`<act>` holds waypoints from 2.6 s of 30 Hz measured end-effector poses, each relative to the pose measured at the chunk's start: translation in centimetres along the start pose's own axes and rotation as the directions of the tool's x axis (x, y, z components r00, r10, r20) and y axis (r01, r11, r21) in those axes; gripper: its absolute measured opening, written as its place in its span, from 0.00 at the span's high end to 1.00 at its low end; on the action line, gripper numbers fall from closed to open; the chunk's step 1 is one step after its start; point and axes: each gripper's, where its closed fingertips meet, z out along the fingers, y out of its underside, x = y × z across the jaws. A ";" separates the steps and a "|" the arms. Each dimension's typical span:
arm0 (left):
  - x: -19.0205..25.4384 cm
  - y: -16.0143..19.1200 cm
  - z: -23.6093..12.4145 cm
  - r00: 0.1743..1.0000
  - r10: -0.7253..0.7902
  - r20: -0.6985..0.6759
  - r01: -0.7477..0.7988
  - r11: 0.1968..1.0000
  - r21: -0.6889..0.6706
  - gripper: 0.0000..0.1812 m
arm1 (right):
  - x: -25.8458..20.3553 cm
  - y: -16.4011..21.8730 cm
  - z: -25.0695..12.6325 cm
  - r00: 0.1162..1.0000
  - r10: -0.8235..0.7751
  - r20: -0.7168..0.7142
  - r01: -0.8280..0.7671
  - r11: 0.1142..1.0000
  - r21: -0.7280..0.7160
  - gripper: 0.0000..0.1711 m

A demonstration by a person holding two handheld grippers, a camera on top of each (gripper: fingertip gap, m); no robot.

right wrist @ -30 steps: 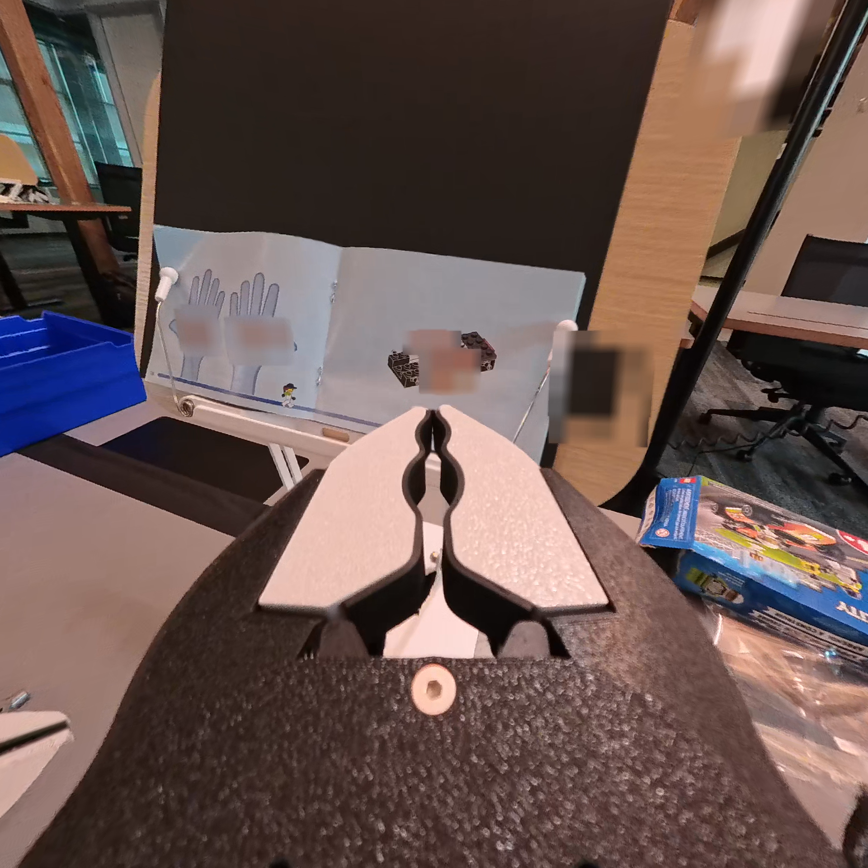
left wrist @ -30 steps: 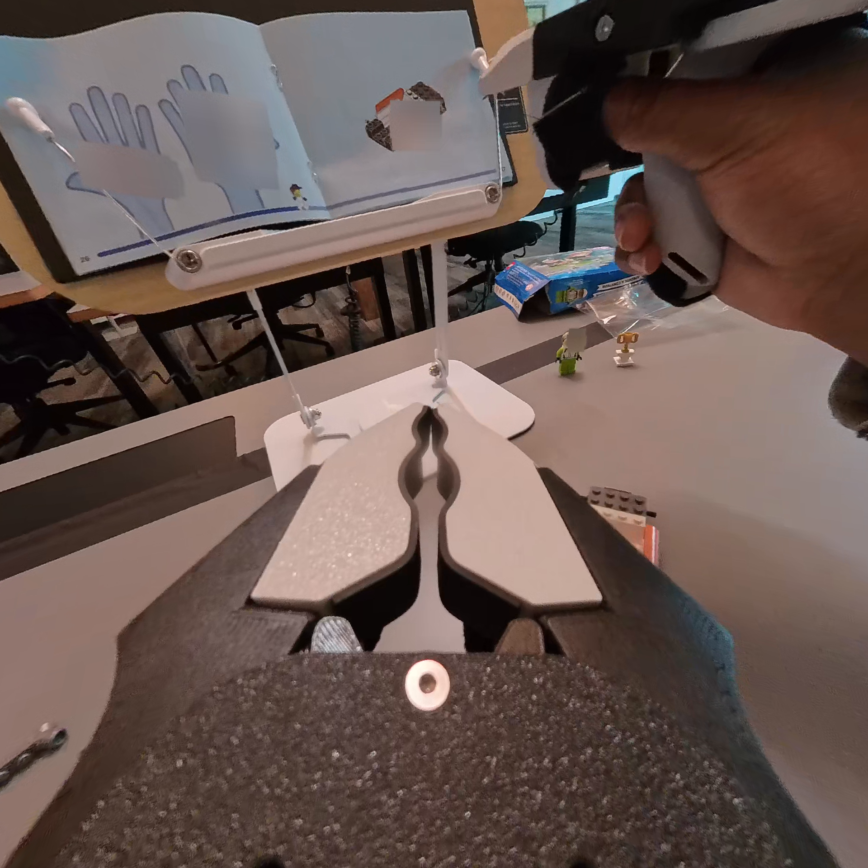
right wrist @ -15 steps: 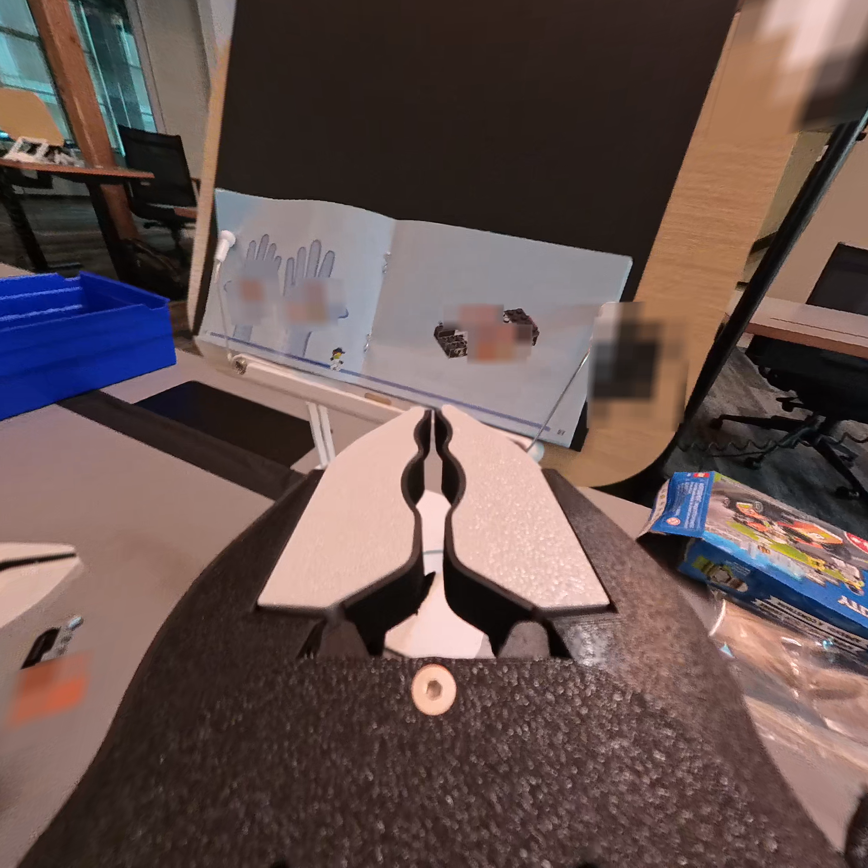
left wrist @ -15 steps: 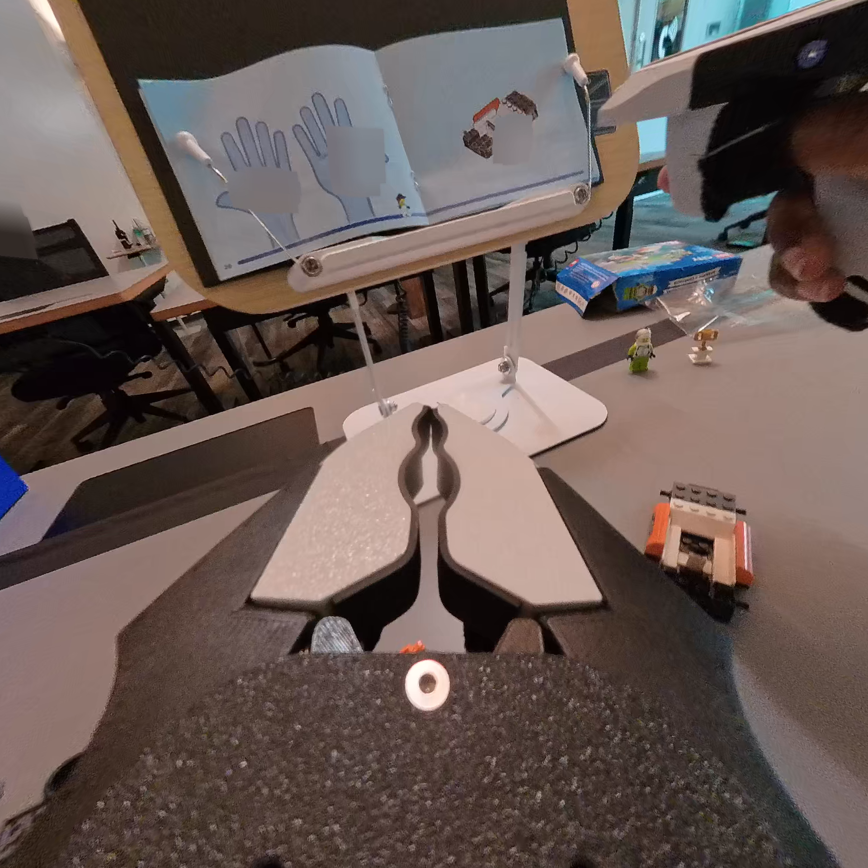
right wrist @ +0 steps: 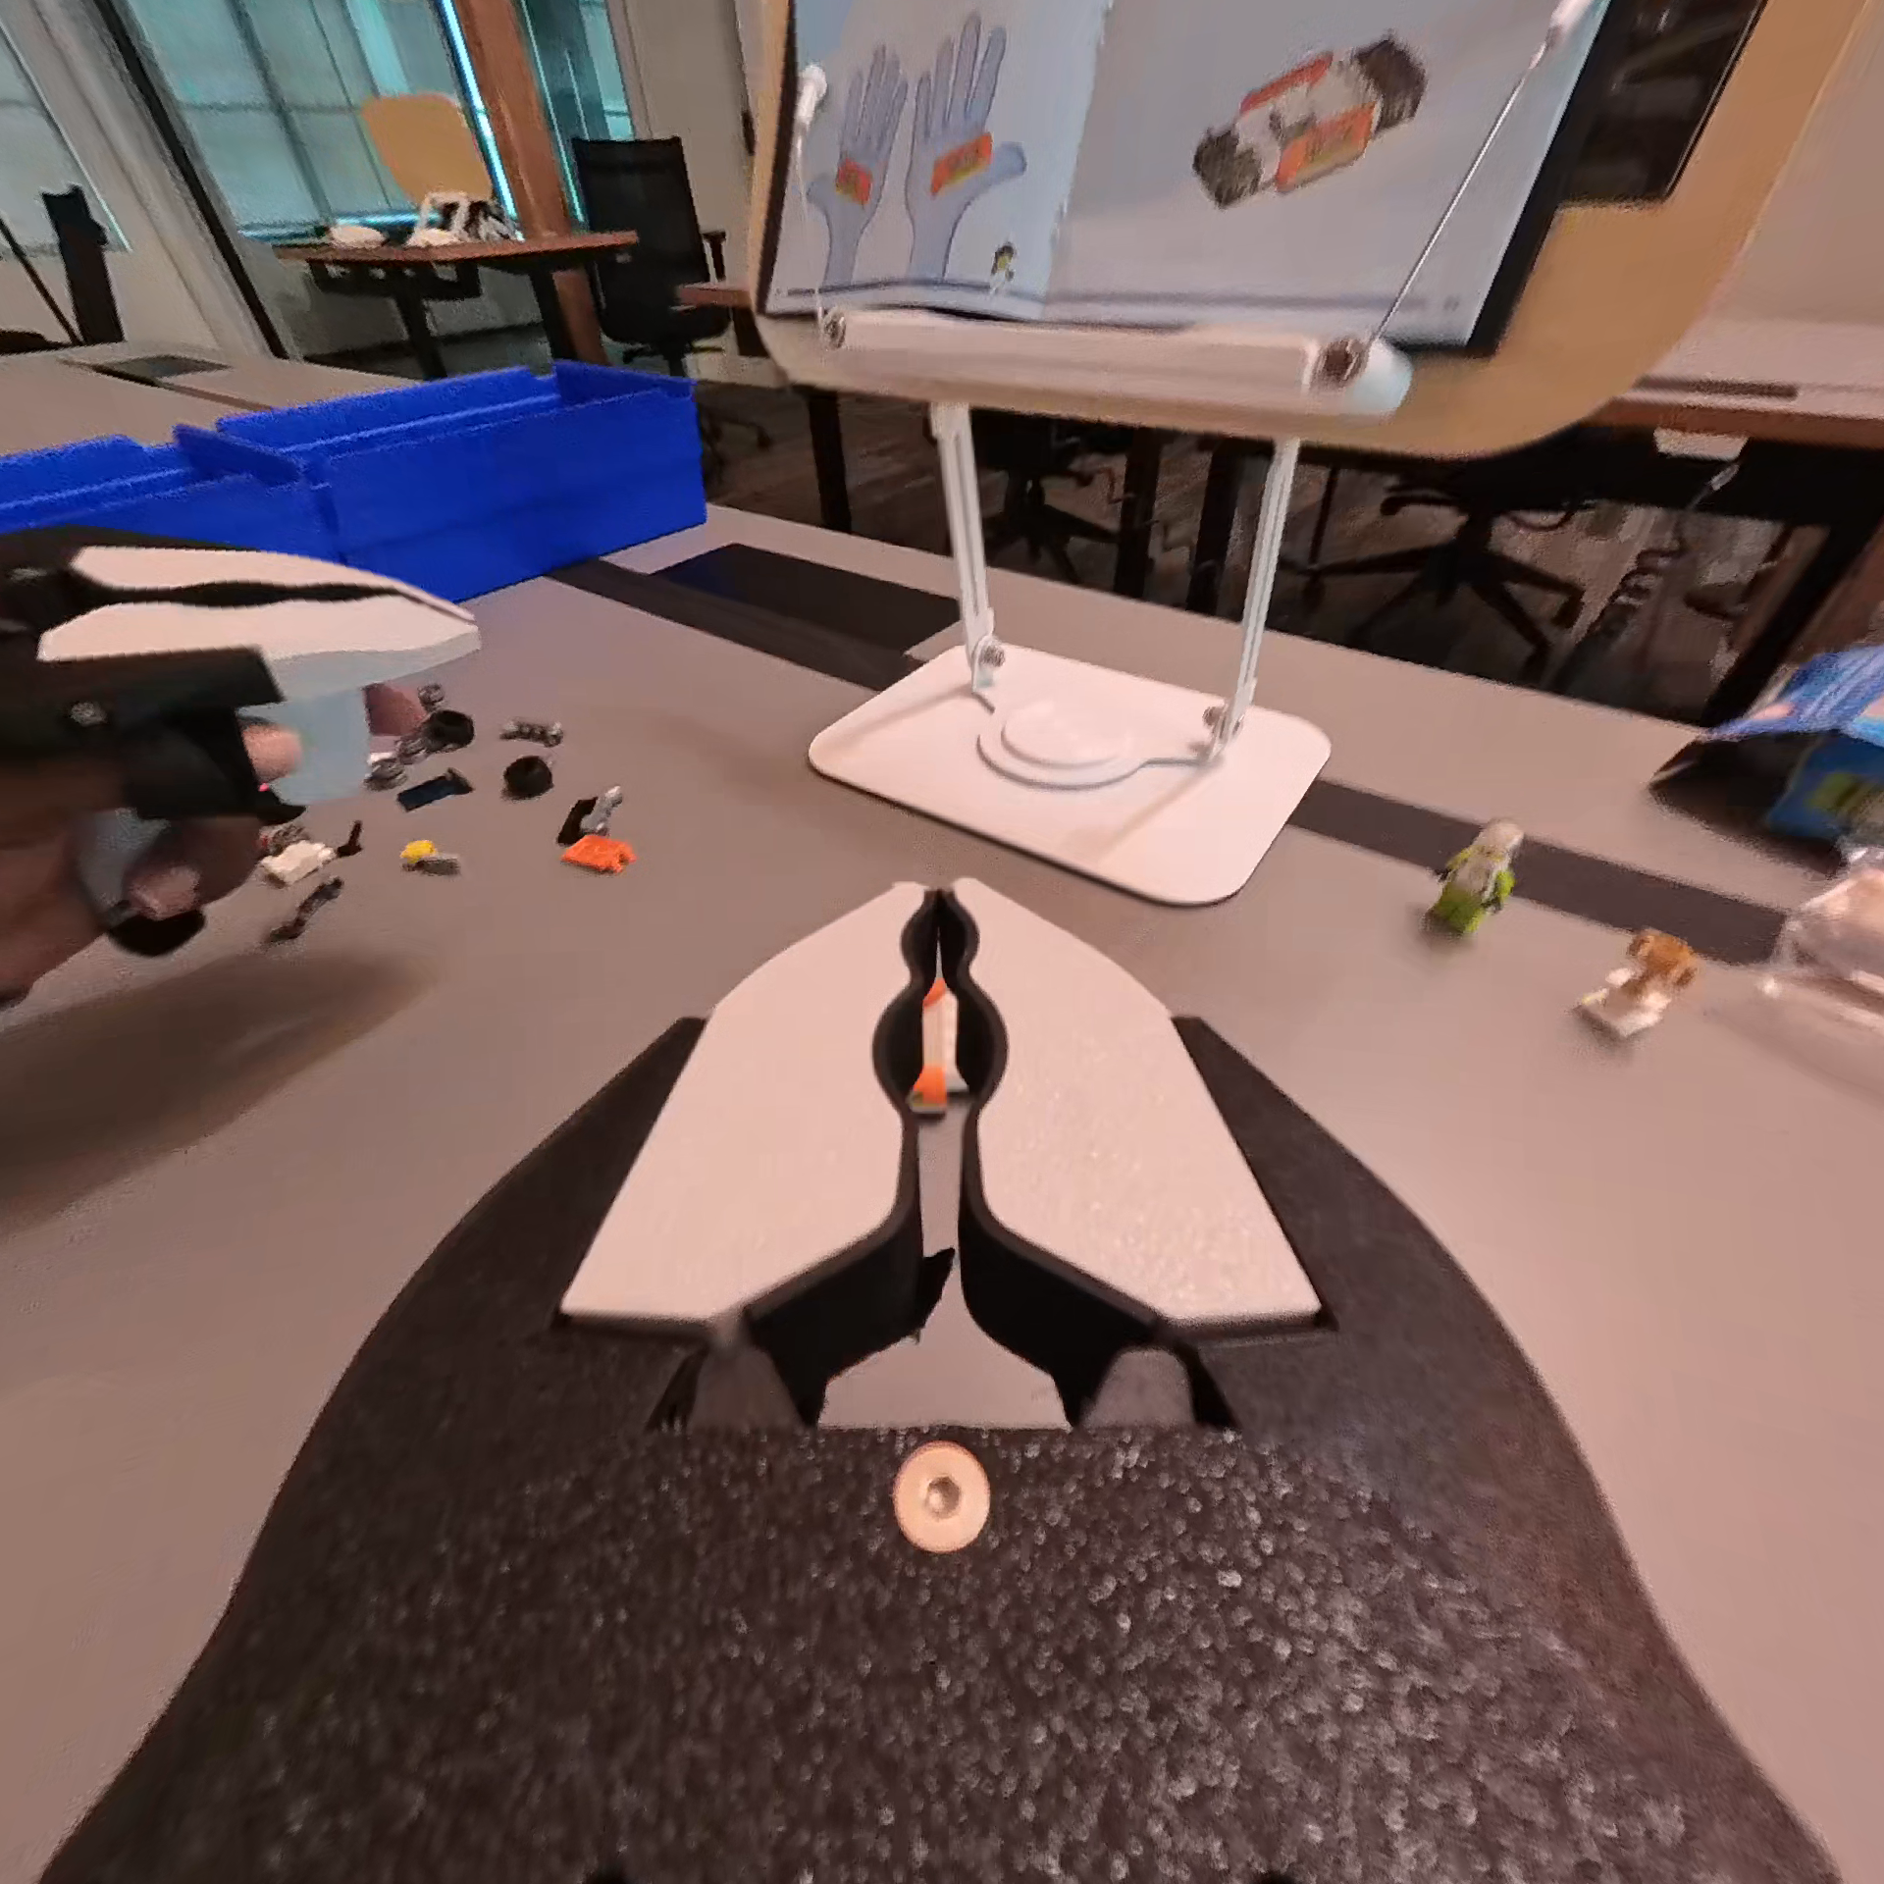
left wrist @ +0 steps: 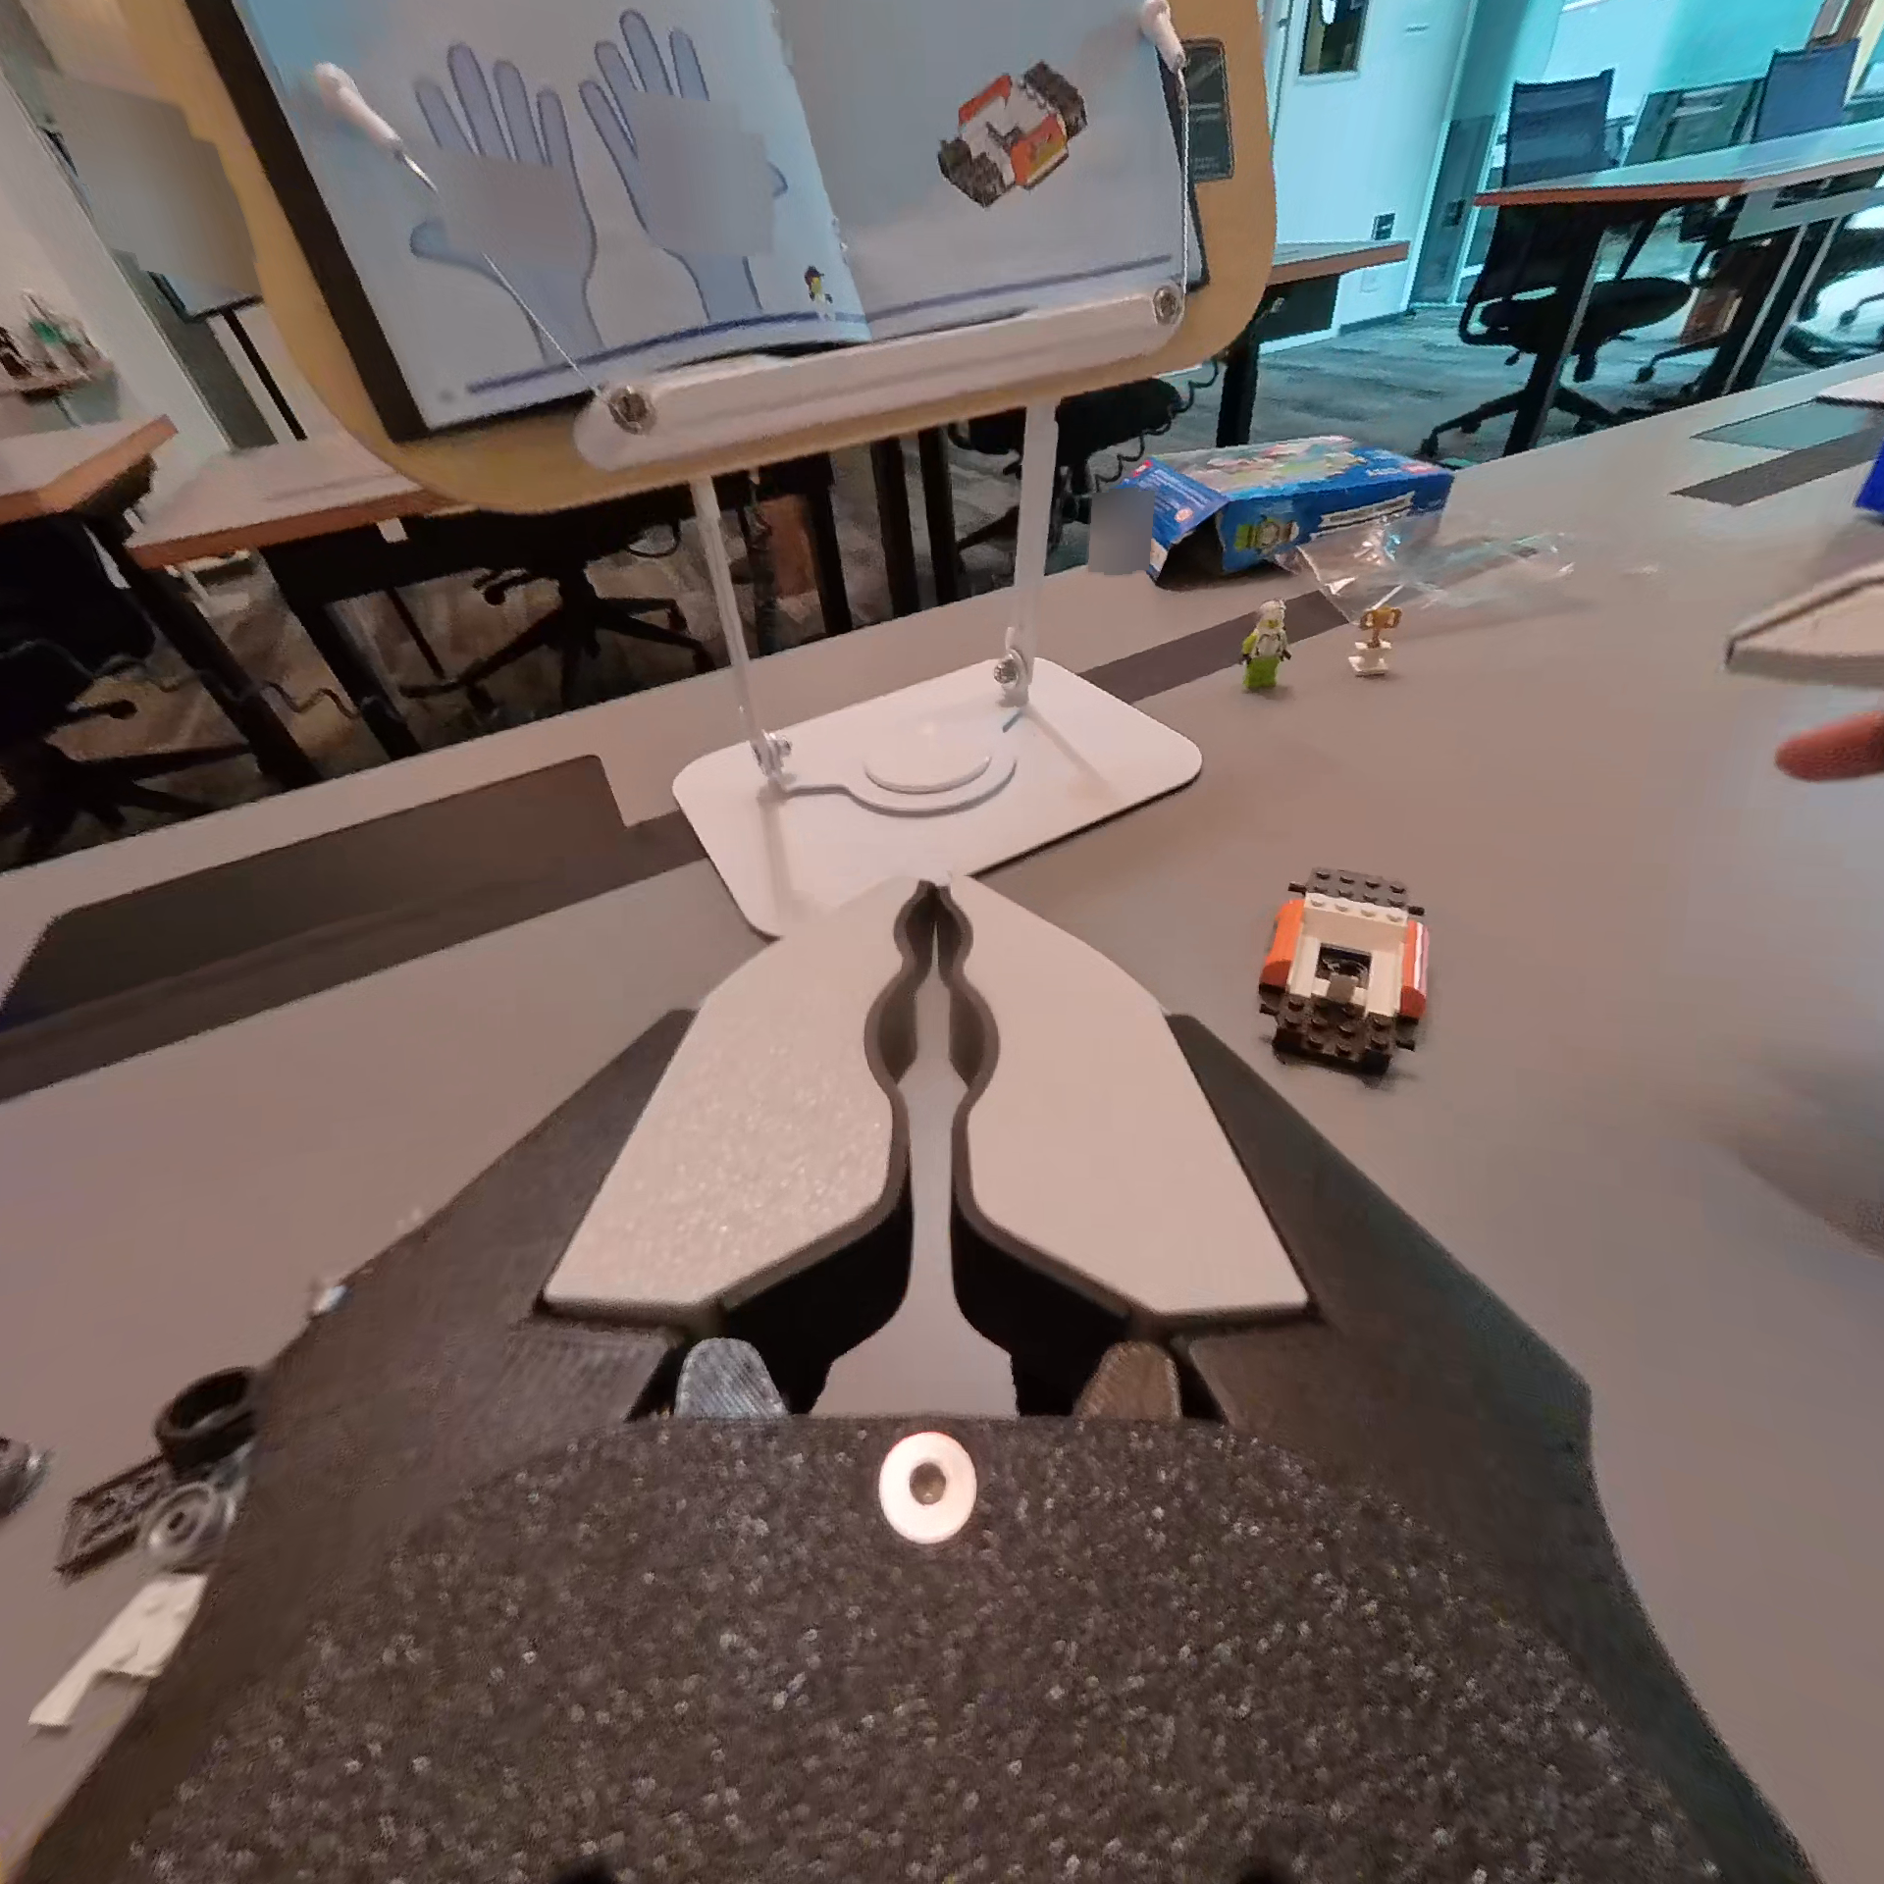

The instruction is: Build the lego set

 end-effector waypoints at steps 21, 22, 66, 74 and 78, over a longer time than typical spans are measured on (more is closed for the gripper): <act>-6.8 -8.1 9.1 0.996 0.050 0.073 -0.051 0.999 0.015 0.82 | -1.4 2.0 0.8 0.988 -0.080 0.135 0.084 0.996 -0.019 0.97; -8.4 -9.1 10.1 0.995 0.032 0.091 -0.031 1.000 -0.003 0.82 | -1.5 2.1 0.9 0.987 -0.085 0.137 0.089 0.996 -0.023 0.97; -4.0 -12.0 16.3 0.988 0.151 0.021 -0.149 0.985 -0.084 1.00 | 14.5 -13.6 15.6 0.924 -0.061 -0.378 0.093 0.993 0.067 0.96; -5.2 -11.0 18.6 0.989 0.130 0.064 -0.120 0.982 -0.144 1.00 | 16.3 -10.8 13.5 0.925 0.199 -0.323 -0.170 0.979 0.116 0.91; -5.4 -11.1 18.8 0.968 0.236 0.087 -0.222 0.964 -0.144 1.00 | 17.6 -9.9 10.8 0.851 0.451 -0.269 -0.404 0.889 0.214 0.90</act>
